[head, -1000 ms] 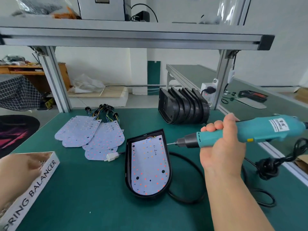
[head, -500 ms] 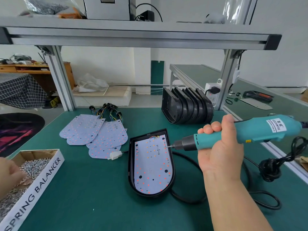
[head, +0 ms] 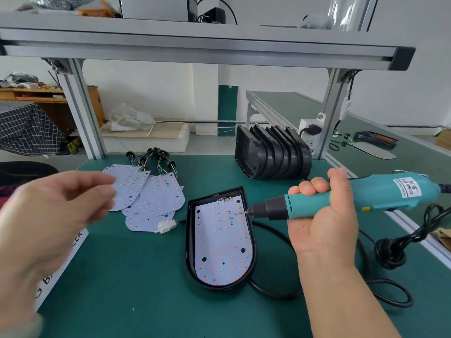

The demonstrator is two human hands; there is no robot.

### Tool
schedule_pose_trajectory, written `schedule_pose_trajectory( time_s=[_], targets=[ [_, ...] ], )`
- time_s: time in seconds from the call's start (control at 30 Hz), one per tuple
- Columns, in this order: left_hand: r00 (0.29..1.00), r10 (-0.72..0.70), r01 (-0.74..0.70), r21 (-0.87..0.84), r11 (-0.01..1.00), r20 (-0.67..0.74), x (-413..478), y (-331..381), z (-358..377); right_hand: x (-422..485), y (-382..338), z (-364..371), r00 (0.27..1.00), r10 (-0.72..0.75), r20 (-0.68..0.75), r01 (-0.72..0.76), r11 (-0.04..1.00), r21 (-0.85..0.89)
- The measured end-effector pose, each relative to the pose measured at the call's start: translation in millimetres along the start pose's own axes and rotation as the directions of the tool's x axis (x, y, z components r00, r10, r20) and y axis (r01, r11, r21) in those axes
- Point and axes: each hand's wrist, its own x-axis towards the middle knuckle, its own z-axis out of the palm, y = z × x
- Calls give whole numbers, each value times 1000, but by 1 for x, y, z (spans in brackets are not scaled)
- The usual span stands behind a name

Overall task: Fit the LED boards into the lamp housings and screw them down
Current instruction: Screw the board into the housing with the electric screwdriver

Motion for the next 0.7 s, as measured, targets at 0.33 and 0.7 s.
schedule_pose_trajectory(
  time_s=[0.33, 0.7],
  targets=[
    [871, -323, 418, -215, 883, 371, -49, -6, 108, -4, -3, 7, 999, 27, 31, -30, 996, 84],
    [870, -361, 449, -238, 861, 336, -57, -13, 106, -9, -1, 12, 997, 58, 49, -63, 990, 123]
  ],
)
